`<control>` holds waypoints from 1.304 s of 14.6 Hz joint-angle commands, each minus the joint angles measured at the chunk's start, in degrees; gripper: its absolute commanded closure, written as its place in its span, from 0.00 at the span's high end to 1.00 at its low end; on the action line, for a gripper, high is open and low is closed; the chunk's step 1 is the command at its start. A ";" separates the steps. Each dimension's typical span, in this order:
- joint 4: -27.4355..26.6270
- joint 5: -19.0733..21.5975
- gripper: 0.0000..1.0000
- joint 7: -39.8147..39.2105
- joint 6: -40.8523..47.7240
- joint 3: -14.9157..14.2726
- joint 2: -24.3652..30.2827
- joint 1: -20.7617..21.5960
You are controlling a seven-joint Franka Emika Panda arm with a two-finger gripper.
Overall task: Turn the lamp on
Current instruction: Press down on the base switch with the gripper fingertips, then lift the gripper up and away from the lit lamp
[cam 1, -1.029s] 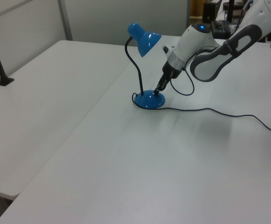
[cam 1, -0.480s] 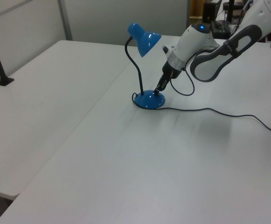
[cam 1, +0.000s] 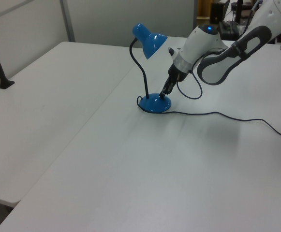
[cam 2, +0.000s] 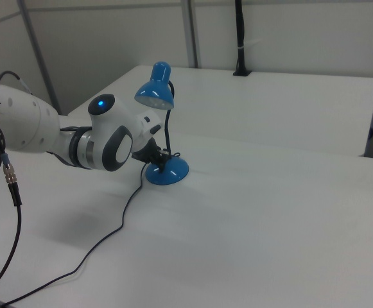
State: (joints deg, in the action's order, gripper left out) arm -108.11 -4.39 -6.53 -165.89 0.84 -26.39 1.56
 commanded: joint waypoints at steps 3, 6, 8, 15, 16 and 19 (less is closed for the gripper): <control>1.93 -0.80 0.00 -2.52 -1.27 0.30 -3.14 -0.68; 2.03 -0.79 0.00 -2.52 -1.27 1.53 -3.05 -1.81; 1.77 -0.80 0.00 -2.44 -0.93 2.14 -2.35 -2.08; -1.93 -0.36 0.00 -1.56 18.62 2.15 8.27 -1.65; -1.75 -0.36 0.00 -1.56 23.46 2.15 9.68 -1.64; -1.58 -0.36 0.00 -2.08 36.03 2.15 13.81 -1.29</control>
State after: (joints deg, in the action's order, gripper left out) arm -107.42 -4.39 -7.96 -140.75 2.64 -18.69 0.22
